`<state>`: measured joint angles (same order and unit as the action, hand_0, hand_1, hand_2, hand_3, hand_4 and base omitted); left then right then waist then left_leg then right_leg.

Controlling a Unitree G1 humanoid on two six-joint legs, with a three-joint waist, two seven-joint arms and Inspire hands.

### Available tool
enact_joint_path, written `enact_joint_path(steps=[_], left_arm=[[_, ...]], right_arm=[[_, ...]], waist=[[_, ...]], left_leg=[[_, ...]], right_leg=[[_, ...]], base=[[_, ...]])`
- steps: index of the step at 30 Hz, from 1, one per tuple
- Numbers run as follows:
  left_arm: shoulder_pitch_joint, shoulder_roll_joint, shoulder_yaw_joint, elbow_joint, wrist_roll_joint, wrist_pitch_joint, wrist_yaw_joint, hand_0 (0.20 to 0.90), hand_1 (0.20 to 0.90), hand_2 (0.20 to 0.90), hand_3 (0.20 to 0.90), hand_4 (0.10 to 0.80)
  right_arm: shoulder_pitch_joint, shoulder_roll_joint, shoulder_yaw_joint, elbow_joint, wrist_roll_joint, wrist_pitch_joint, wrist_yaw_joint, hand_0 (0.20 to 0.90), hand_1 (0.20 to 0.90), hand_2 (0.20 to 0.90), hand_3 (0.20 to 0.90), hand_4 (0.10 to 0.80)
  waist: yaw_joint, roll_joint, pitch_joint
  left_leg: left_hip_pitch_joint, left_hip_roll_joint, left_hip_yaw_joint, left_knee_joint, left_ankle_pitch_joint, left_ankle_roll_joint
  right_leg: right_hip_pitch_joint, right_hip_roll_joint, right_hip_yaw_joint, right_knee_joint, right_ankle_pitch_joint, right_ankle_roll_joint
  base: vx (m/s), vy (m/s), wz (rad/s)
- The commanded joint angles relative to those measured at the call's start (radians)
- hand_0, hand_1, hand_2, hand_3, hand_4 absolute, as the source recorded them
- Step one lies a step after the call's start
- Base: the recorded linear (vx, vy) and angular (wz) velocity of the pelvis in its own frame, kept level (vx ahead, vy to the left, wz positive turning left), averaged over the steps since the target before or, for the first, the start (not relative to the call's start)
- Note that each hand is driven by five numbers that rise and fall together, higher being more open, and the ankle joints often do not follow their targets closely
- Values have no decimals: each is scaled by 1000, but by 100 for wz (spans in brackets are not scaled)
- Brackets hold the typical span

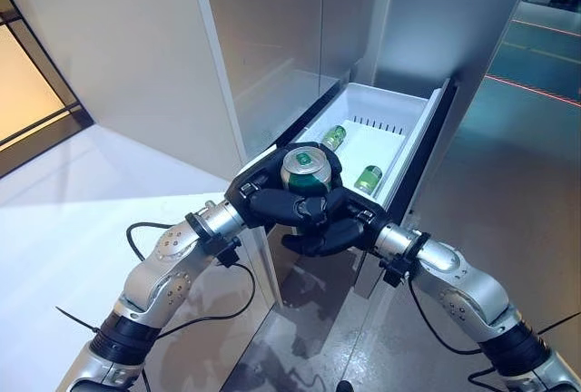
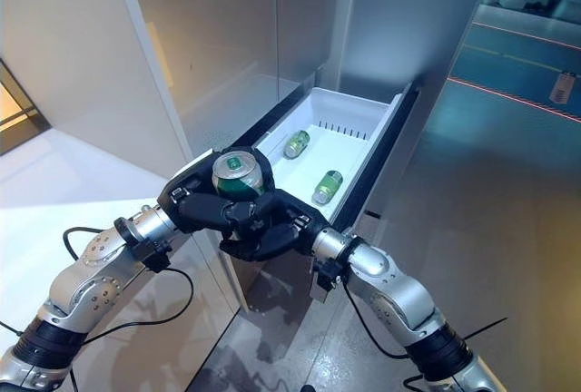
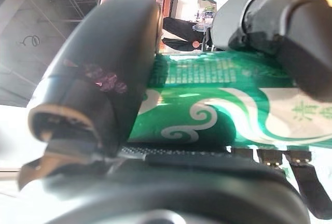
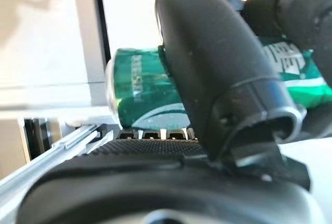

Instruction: Put drinks into fridge and close the fridge

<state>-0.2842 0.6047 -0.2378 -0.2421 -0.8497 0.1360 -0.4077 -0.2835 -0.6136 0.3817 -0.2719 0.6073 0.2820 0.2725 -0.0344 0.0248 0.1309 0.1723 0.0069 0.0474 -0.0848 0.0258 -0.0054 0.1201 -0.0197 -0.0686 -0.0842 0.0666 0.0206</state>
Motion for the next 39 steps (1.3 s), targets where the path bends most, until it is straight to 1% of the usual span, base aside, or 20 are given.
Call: enact_joint_path(steps=[1,8,13,14,15,16,17,19,22,27,28,36,39], left_arm=[[-159,-43,-38,-25,-68,-64,-42,300,300,300,200,100],[-161,-50,-45,-21,-65,-63,-45,300,300,300,200,100],[-153,-55,-50,-23,-73,-80,-49,300,300,300,200,100],[-150,-58,-54,-24,-70,-84,-50,300,300,300,200,100],[-149,-58,-56,-25,-70,-87,-51,300,300,300,200,100],[-148,-60,-59,-25,-69,-90,-52,300,300,300,200,100],[-148,-59,-62,-24,-72,-93,-54,300,300,300,200,100],[-150,-56,-72,-24,-75,-101,-51,300,300,300,200,100],[-151,-53,-79,-22,-70,-109,-49,300,300,300,200,100],[-146,-29,-82,-24,-16,-158,-42,300,300,300,200,100],[-148,-23,-82,-26,-13,-163,-44,300,300,300,200,100],[-155,1,-89,-35,9,-165,-61,300,300,300,200,100],[-162,6,-100,-35,23,-165,-67,300,300,300,200,100]], right_arm=[[-252,63,-72,-120,-33,-190,24,900,900,900,900,800],[-286,44,-63,-119,35,-133,44,900,900,900,900,800],[-262,68,-43,-103,158,-57,45,900,900,900,900,800],[-253,74,-37,-98,198,-39,41,655,655,655,615,515],[-244,84,-32,-92,232,-24,43,578,578,578,524,424],[-235,95,-27,-87,267,-10,32,331,331,331,236,136],[-226,105,-24,-81,295,-2,23,300,300,300,200,100],[-209,125,-12,-62,342,1,7,300,300,300,200,100],[-201,141,-3,-51,365,3,-14,300,300,300,200,100],[-187,147,2,-39,388,17,-42,300,300,300,200,100],[-188,143,1,-39,395,18,-46,300,300,300,200,100],[-183,129,1,-32,389,17,-62,300,300,300,200,100],[-185,122,-2,-26,364,0,-68,300,300,300,200,100]], waist=[[-5,-40,-70],[-4,-43,-67],[0,-45,-70],[1,-45,-70],[2,-46,-69],[3,-46,-69],[4,-47,-70],[6,-46,-72],[8,-46,-73],[10,-44,-74],[11,-45,-74],[10,-45,-76],[7,-45,-75]], left_leg=[[13,-61,33,10,-52,47],[14,-63,29,12,-54,48],[17,-64,27,11,-54,49],[17,-64,28,11,-54,48],[17,-63,28,12,-54,48],[17,-63,28,13,-54,48],[16,-64,27,14,-54,49],[16,-64,27,12,-54,49],[15,-64,27,12,-54,49],[22,-63,26,10,-60,50],[14,-64,28,11,-51,50],[14,-63,27,9,-51,50],[14,-64,25,9,-49,50]], right_leg=[[14,-5,32,39,-34,36],[14,-6,33,45,-36,37],[17,-7,28,45,-38,37],[18,-8,26,45,-38,37],[18,-9,24,45,-38,37],[18,-10,22,46,-39,37],[19,-10,22,46,-38,38],[19,-11,17,44,-39,39],[18,-11,14,44,-39,39],[26,-12,9,42,-47,41],[18,-12,10,44,-39,39],[18,-11,14,41,-38,39],[18,-9,18,39,-35,39]], base=[[0,0,0],[0,0,0],[0,0,0],[0,0,0],[0,0,0],[0,0,0],[0,0,0],[0,0,0],[0,0,0],[0,0,0],[0,0,0],[-4,0,0],[0,0,0]])
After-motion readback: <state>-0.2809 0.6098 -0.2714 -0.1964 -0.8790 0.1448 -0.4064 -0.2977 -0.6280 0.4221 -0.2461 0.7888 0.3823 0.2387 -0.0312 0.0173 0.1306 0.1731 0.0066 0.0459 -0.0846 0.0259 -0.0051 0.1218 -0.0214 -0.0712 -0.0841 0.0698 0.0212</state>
